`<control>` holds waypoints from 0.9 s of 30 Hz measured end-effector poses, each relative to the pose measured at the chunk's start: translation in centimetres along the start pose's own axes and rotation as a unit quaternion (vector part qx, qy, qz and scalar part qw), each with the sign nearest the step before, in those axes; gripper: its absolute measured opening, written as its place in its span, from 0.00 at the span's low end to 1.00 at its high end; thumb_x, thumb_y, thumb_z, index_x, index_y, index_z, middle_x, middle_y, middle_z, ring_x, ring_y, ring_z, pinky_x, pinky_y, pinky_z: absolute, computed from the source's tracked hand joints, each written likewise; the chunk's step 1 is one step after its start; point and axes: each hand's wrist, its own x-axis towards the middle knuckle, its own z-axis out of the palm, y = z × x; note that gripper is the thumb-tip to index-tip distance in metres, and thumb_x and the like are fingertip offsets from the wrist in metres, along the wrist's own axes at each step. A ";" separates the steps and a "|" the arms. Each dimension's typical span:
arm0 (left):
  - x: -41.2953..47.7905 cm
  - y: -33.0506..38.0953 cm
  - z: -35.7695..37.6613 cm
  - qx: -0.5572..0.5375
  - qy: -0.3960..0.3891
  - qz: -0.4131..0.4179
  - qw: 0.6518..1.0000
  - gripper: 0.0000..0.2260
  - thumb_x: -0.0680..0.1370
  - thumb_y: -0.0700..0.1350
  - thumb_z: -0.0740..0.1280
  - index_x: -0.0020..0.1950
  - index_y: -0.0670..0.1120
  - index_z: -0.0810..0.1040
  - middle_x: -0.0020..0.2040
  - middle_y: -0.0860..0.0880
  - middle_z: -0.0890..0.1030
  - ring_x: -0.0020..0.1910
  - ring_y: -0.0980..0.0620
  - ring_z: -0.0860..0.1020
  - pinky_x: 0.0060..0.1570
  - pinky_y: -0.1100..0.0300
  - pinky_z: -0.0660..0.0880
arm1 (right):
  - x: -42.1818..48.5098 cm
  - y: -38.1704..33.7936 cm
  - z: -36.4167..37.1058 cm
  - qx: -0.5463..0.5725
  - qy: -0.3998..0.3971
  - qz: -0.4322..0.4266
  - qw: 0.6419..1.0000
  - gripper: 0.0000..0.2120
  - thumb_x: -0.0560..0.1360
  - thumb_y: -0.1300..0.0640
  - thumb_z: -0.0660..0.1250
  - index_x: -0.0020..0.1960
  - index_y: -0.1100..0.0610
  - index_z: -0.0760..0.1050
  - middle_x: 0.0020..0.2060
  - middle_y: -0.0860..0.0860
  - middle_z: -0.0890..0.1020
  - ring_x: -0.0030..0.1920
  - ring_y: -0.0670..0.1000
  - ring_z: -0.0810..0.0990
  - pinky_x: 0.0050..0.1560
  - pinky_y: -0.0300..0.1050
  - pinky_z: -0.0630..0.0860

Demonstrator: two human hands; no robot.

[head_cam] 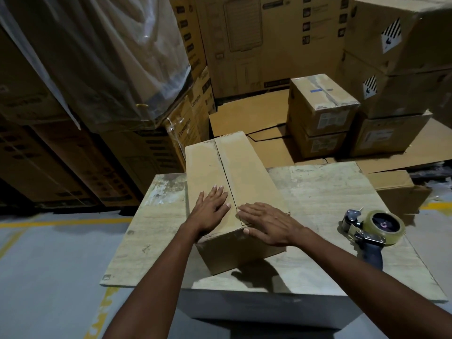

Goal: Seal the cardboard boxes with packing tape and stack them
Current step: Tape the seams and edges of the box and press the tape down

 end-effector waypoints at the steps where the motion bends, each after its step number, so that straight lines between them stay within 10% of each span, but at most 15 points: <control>1: 0.5 -0.2 -0.1 0.005 -0.002 0.003 1.000 0.27 0.86 0.62 0.49 0.84 0.55 0.54 0.83 0.56 0.47 0.81 0.60 0.39 0.80 0.48 0.36 | 0.3 0.1 -0.3 0.005 -0.010 -0.011 1.000 0.30 0.86 0.39 0.48 0.84 0.51 0.55 0.83 0.52 0.58 0.82 0.49 0.55 0.82 0.49 0.50; 11: 3.9 -1.1 -0.3 0.026 0.000 0.021 0.999 0.26 0.86 0.62 0.49 0.82 0.56 0.58 0.83 0.58 0.54 0.81 0.60 0.45 0.80 0.50 0.41 | -0.5 -0.2 -0.1 0.072 -0.021 -0.018 0.997 0.29 0.86 0.38 0.52 0.82 0.51 0.61 0.82 0.48 0.60 0.82 0.44 0.53 0.78 0.36 0.40; 18: 4.1 -1.0 -0.1 0.017 0.016 0.008 1.000 0.23 0.86 0.59 0.49 0.82 0.56 0.61 0.82 0.58 0.57 0.82 0.59 0.47 0.80 0.50 0.43 | 0.2 0.2 -1.9 0.145 0.026 -0.029 0.989 0.18 0.84 0.44 0.60 0.65 0.51 0.82 0.65 0.49 0.82 0.67 0.47 0.78 0.66 0.52 0.76; 27: 4.2 -1.2 0.0 0.016 0.012 0.008 1.000 0.23 0.87 0.59 0.49 0.82 0.56 0.61 0.82 0.59 0.56 0.81 0.60 0.46 0.80 0.51 0.43 | 2.5 0.2 -1.5 0.076 -0.083 -0.031 0.993 0.29 0.85 0.43 0.52 0.82 0.55 0.60 0.82 0.53 0.59 0.82 0.49 0.53 0.83 0.47 0.47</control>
